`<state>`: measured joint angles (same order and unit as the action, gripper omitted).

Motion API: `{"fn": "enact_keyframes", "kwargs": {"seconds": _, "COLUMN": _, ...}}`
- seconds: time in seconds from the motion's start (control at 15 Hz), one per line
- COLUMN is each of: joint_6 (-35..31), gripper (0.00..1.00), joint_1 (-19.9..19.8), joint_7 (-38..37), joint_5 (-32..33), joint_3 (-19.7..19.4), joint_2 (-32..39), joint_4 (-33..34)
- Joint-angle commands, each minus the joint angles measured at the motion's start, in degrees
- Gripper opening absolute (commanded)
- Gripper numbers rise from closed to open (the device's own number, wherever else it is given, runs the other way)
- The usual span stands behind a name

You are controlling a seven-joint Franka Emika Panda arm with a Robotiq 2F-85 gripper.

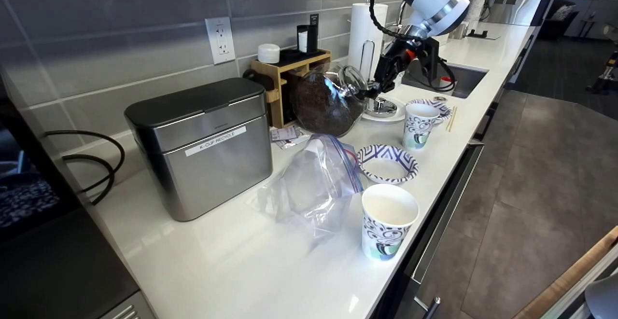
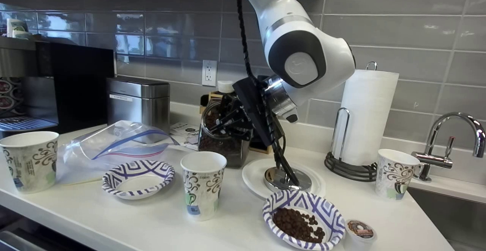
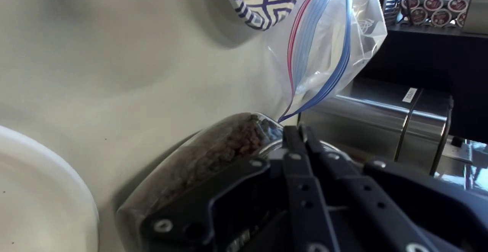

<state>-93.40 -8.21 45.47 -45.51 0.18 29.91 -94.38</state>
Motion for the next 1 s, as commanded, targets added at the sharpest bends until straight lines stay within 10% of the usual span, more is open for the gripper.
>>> {"fn": "enact_keyframes", "kwargs": {"seconds": 0.0, "joint_6": 1.85, "gripper": 0.01, "joint_1": -0.67, "joint_7": -2.78, "joint_5": -0.75, "joint_3": 0.98, "joint_2": 2.63, "joint_4": 3.04}}
{"fn": "enact_keyframes", "kwargs": {"seconds": 0.8, "joint_6": 2.52, "gripper": 0.01, "joint_1": -0.96, "joint_7": -6.85, "joint_5": -0.28, "joint_3": 1.35, "joint_2": 4.3, "joint_4": 4.54}}
{"fn": "enact_keyframes", "kwargs": {"seconds": 0.93, "joint_6": 2.47, "gripper": 0.3, "joint_1": -0.87, "joint_7": -7.5, "joint_5": 0.0, "joint_3": 1.29, "joint_2": 4.2, "joint_4": 4.45}}
